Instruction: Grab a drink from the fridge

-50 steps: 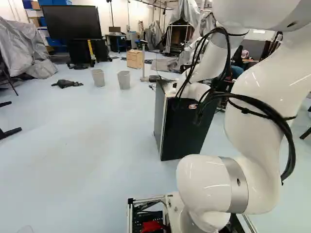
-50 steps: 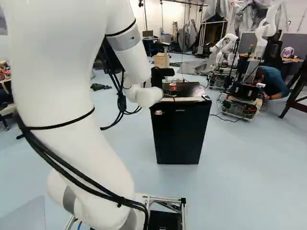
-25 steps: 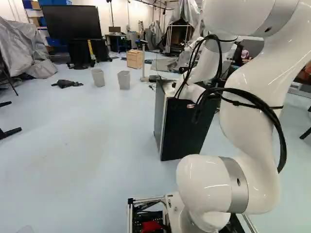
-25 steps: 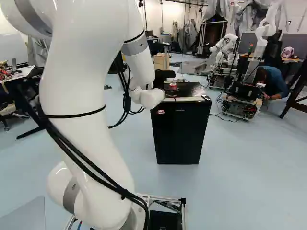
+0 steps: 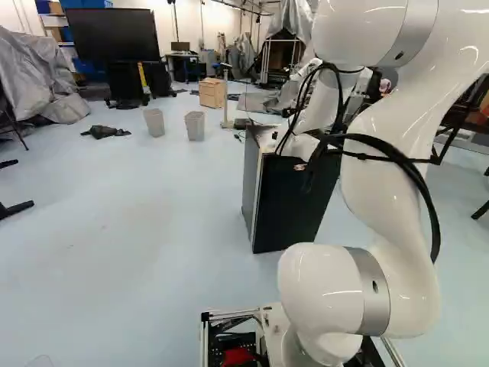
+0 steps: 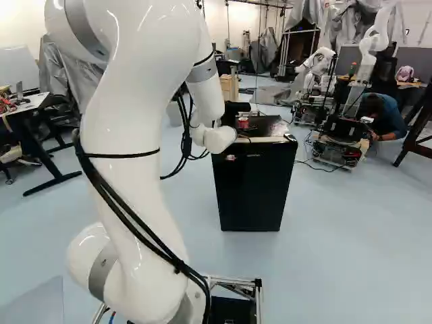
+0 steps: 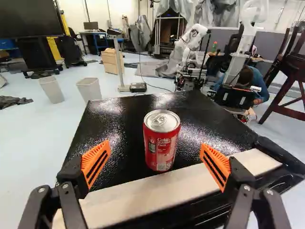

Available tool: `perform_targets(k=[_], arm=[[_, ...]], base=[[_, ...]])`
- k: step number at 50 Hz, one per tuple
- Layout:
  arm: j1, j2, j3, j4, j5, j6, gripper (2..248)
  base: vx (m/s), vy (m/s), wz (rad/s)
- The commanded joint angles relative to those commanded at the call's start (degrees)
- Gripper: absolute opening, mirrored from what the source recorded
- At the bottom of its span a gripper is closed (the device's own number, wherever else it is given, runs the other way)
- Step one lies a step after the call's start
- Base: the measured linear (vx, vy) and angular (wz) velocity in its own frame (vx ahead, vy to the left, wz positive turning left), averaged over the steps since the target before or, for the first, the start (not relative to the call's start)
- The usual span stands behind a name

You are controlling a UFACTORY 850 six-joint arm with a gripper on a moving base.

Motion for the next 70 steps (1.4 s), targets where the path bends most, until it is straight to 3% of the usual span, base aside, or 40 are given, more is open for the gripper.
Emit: perform_targets(k=[20,21,26,27,31,32,36,37,41,42,70], arm=[[-0.66,-2.78,-3.52,0.0,0.0,0.0,247],[-0.66,-2.81,-3.55,0.0,0.0,0.0,233],[-0.67,-2.87,-3.62,0.0,0.0,0.0,233],[-0.67,-2.87,-3.63,0.0,0.0,0.0,194],[-0.67,-2.88,-3.63,0.0,0.0,0.0,194],[-0.67,-2.88,-3.63,0.0,0.0,0.0,156],[-0.67,-2.88,-3.63,0.0,0.0,0.0,156],[-0.67,-2.88,-3.63,0.0,0.0,0.0,118],[-0.67,-2.88,-3.63,0.0,0.0,0.0,118],[-0.67,-2.88,-3.63,0.0,0.0,0.0,98],[-0.67,-0.01,-3.46,0.0,0.0,0.0,98]], base=[[0.0,0.0,0.0],[0.0,0.0,0.0],[0.0,0.0,0.0],[0.0,0.0,0.0],[0.0,0.0,0.0],[0.0,0.0,0.0],[0.0,0.0,0.0],[0.0,0.0,0.0],[0.0,0.0,0.0],[0.0,0.0,0.0],[0.0,0.0,0.0]])
